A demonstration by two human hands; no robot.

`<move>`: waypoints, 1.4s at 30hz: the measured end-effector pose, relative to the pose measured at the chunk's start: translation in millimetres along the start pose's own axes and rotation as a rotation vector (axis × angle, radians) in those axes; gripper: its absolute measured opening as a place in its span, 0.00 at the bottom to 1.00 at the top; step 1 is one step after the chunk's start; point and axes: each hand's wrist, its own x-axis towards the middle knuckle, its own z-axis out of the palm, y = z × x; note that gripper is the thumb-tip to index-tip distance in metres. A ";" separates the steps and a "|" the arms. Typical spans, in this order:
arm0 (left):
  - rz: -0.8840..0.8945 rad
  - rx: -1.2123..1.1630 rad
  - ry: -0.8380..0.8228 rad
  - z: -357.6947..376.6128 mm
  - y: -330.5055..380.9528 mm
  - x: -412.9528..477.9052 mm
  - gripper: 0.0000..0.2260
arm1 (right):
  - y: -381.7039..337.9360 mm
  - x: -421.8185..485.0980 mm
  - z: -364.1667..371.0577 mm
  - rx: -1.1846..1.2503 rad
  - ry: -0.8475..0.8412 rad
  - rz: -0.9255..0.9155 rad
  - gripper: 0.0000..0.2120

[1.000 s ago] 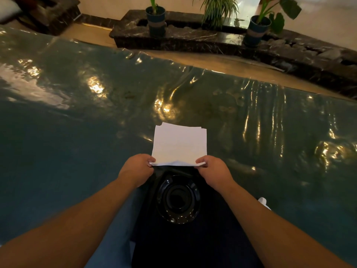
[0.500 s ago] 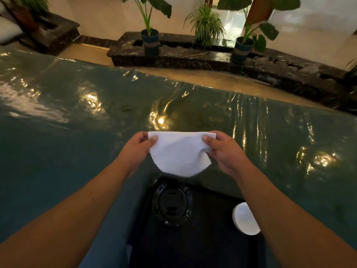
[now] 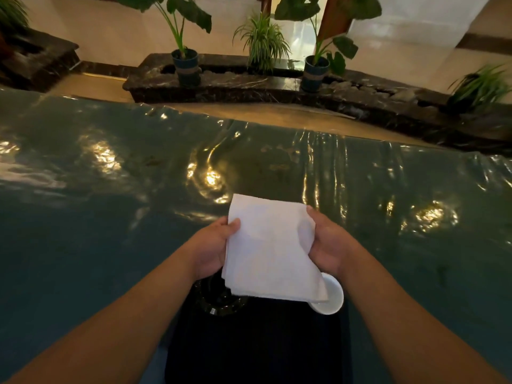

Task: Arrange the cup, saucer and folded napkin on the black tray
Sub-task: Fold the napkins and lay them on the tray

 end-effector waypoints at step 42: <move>-0.233 0.715 0.246 -50.8 -168.3 -62.8 0.21 | 189.3 -61.6 -113.2 -0.612 0.114 0.119 0.20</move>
